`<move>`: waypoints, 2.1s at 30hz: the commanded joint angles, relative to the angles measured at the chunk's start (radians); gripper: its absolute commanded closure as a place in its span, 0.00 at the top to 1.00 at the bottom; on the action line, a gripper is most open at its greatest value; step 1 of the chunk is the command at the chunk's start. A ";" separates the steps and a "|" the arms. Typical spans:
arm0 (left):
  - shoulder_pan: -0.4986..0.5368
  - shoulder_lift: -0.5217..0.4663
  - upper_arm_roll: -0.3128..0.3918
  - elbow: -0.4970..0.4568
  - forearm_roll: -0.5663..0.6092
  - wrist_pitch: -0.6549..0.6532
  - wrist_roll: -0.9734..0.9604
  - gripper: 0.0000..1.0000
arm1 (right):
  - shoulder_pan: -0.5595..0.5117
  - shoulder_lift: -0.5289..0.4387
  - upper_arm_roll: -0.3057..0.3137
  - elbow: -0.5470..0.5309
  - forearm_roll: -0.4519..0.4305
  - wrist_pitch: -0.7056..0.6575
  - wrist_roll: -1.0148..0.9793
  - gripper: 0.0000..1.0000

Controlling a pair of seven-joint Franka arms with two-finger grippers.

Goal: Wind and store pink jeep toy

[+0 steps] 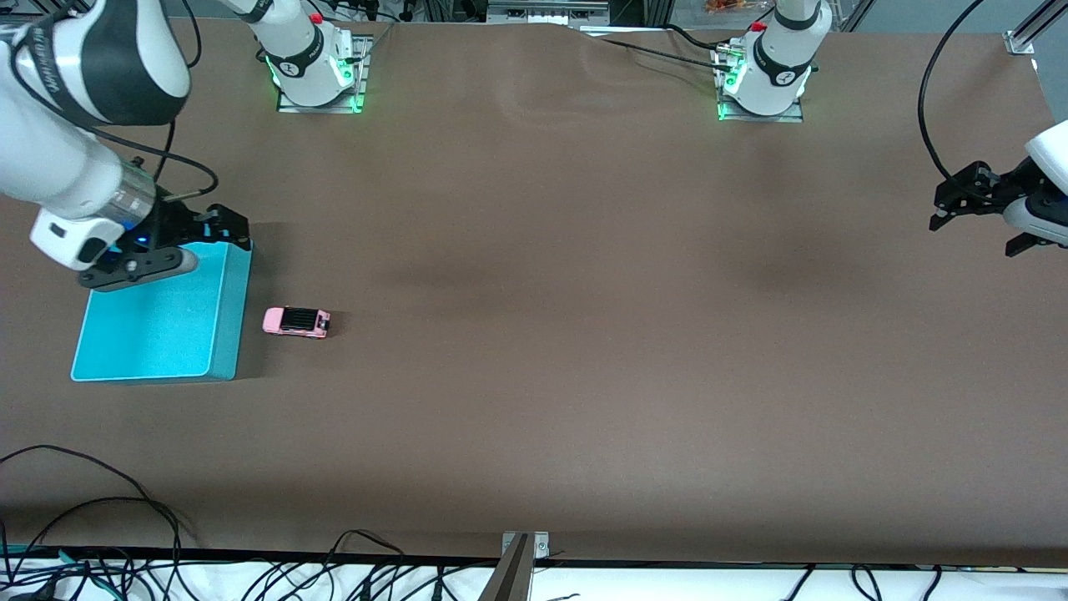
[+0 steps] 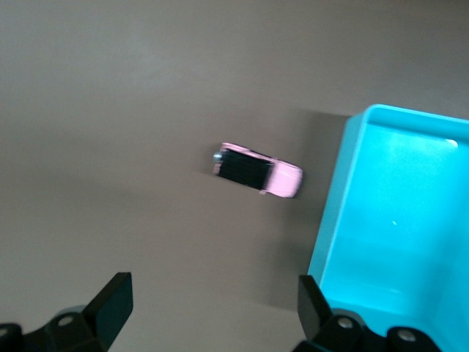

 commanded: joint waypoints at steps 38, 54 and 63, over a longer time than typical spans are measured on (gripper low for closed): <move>-0.013 -0.112 -0.034 0.045 -0.026 -0.265 -0.392 1.00 | -0.043 0.246 -0.080 -0.263 0.376 0.528 -1.452 1.00; -0.013 -0.096 -0.056 0.074 -0.025 -0.268 -0.392 1.00 | -0.030 0.377 -0.074 -0.168 0.379 0.537 -1.469 1.00; -0.001 -0.082 -0.047 0.078 -0.029 -0.268 -0.397 1.00 | -0.028 0.409 -0.073 -0.165 0.383 0.563 -1.476 1.00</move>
